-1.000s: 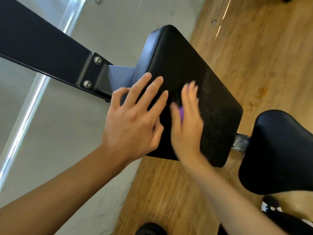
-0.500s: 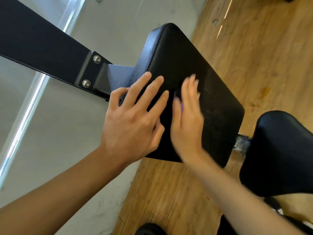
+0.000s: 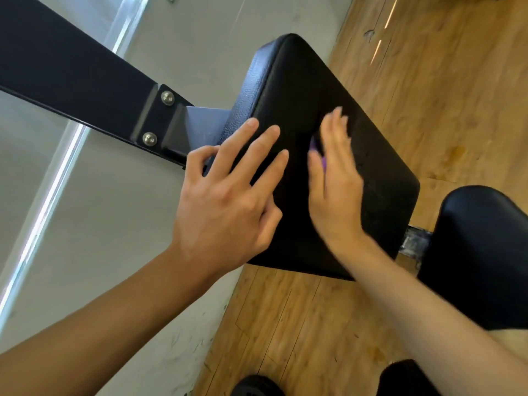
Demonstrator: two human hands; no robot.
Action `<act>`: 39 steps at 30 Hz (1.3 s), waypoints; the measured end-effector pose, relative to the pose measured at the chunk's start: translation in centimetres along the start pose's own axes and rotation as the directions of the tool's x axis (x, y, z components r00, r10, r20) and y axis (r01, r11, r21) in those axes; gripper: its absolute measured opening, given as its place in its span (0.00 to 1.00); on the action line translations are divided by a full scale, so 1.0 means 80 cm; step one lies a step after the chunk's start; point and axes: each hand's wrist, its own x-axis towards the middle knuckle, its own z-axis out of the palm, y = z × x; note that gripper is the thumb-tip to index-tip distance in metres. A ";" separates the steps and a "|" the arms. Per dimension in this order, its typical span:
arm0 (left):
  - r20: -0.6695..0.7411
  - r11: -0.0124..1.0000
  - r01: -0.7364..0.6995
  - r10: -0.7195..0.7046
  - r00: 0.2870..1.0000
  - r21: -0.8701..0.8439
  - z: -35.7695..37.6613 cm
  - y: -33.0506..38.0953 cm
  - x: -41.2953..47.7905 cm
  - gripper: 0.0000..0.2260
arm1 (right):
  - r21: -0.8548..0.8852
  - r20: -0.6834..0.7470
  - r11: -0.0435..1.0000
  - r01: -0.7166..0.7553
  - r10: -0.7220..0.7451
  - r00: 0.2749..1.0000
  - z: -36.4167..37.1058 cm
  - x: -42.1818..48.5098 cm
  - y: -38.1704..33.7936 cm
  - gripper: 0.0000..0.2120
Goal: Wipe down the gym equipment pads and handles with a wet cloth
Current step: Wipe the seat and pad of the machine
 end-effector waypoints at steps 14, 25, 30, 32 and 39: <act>0.005 1.000 -0.008 0.008 1.000 0.020 0.001 0.001 -0.001 0.21 | 0.093 -0.074 0.961 -0.260 0.267 0.961 0.007 -0.035 -0.004 0.25; 0.049 0.999 -0.030 0.029 0.998 0.022 0.002 0.002 -0.005 0.21 | 0.149 0.010 0.955 -0.256 0.258 0.966 0.019 -0.154 -0.044 0.27; 0.047 0.999 -0.030 0.029 0.998 0.027 0.000 0.002 -0.001 0.22 | 0.170 -0.123 0.937 -0.304 0.327 0.937 0.013 -0.017 -0.014 0.24; 0.060 0.999 -0.041 0.039 0.997 0.024 0.000 0.003 0.000 0.22 | 0.158 -0.165 0.931 -0.329 0.354 0.921 0.005 0.053 0.010 0.23; 0.049 0.998 -0.039 0.037 0.998 0.045 0.002 0.003 -0.004 0.21 | 0.219 -0.126 0.912 -0.347 0.379 0.917 0.024 -0.091 -0.040 0.25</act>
